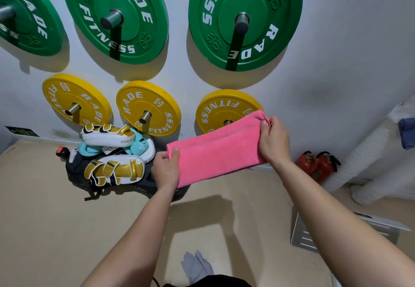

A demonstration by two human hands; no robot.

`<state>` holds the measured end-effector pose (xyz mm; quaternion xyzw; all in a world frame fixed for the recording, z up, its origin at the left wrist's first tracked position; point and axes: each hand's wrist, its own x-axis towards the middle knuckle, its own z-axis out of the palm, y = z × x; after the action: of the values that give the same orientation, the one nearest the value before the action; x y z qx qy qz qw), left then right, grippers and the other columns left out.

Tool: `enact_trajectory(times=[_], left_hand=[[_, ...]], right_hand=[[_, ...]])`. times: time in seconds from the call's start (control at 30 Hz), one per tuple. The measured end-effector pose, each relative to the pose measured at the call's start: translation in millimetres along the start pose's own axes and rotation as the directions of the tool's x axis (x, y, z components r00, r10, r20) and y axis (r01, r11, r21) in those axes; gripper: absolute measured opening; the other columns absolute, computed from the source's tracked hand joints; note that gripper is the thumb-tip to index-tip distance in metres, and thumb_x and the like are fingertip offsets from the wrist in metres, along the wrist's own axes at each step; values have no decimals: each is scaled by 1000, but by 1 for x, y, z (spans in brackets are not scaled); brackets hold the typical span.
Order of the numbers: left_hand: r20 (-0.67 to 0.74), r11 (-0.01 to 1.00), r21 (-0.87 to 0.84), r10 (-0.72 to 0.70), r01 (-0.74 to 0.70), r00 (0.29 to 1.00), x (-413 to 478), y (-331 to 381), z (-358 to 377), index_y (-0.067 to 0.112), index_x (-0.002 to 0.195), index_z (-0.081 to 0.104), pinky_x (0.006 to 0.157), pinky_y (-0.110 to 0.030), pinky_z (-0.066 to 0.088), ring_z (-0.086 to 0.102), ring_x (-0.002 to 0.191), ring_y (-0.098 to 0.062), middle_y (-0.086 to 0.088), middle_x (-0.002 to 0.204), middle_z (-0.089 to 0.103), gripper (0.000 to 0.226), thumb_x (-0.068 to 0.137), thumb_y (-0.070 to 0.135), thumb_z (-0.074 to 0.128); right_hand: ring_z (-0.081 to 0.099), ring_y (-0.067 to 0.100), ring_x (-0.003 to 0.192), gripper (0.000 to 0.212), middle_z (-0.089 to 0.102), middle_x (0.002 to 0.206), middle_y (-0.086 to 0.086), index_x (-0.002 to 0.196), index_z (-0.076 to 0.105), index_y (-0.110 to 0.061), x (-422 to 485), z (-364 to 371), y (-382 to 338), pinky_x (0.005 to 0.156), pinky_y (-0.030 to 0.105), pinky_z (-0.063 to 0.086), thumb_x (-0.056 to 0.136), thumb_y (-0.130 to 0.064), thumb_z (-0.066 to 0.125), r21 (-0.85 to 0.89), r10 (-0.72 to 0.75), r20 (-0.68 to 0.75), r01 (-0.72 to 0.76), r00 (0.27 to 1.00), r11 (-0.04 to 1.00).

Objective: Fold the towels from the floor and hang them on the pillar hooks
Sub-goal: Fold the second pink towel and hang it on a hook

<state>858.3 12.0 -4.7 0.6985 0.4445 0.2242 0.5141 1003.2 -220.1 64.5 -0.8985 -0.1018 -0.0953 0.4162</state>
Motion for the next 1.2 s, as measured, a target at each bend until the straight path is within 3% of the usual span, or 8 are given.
enact_trajectory(times=[0.1, 0.33, 0.53, 0.73, 0.93, 1.0, 1.07, 1.2], left_hand=[[30, 997, -68, -47, 49, 998, 6, 4, 0, 15, 96, 65, 77, -39, 51, 64, 89, -23, 1, 91, 68, 35, 92, 50, 62], [165, 976, -210, -27, 62, 986, -15, 12, 12, 17, 103, 62, 69, -34, 44, 58, 80, -16, 0, 90, 65, 13, 100, 27, 56], [334, 979, -200, 36, 33, 942, -53, 20, 39, 16, 107, 68, 68, -26, 49, 65, 84, -13, 0, 96, 70, 15, 99, 25, 61], [321, 988, -96, 143, -119, 936, -61, 17, 48, 26, 99, 73, 80, -37, 56, 69, 89, -10, 8, 93, 74, 15, 94, 37, 64], [310, 973, 38, 204, -226, 929, -62, 20, 45, 26, 108, 74, 75, -31, 51, 67, 91, -13, 9, 98, 72, 19, 96, 32, 61], [314, 968, 58, 214, -243, 925, -62, 22, 43, 28, 111, 73, 74, -30, 49, 65, 90, -11, 10, 98, 71, 20, 98, 33, 58], [342, 981, 24, 171, -191, 924, -60, 23, 40, 32, 106, 73, 71, -29, 49, 67, 86, -10, 11, 94, 73, 19, 98, 38, 57], [420, 982, 3, 169, -188, 892, -52, 21, 35, 33, 99, 71, 72, -29, 54, 70, 81, -8, 13, 84, 74, 18, 87, 47, 68]], right_hand=[[57, 36, 93, 19, 63, 98, 20, 92, 51, -13, -13, 9, 15, 70, 34, 29, 103, -27, 46, 37, 73, 29, -74, 997, 997], [56, 19, 73, 19, 60, 72, -4, 81, 63, -17, -52, 30, 25, 65, 32, 36, 96, -28, 59, 229, 184, 169, -220, 968, 948], [52, 10, 58, 17, 60, 65, 0, 83, 68, -16, -87, 56, 4, 57, 29, 40, 91, -31, 65, 341, 183, 348, -306, 919, 889], [60, 12, 62, 13, 63, 66, -3, 88, 68, -21, -92, 64, -4, 62, 31, 47, 89, -33, 64, 352, 196, 366, -330, 910, 876], [70, 22, 73, 24, 69, 70, -2, 90, 72, -29, -99, 61, -10, 71, 53, 60, 82, -50, 61, 391, 154, 446, -347, 882, 852], [71, 26, 76, 21, 72, 73, -2, 91, 74, -34, -100, 57, -15, 72, 54, 59, 85, -38, 54, 420, 116, 485, -348, 867, 838], [69, 28, 76, 33, 72, 75, 0, 91, 75, -39, -100, 54, -20, 67, 51, 59, 84, -22, 48, 446, 97, 534, -377, 840, 812], [62, 21, 72, 47, 69, 90, 20, 100, 74, -28, -101, 47, -21, 53, 26, 50, 86, 2, 41, 478, -6, 642, -394, 767, 785]])
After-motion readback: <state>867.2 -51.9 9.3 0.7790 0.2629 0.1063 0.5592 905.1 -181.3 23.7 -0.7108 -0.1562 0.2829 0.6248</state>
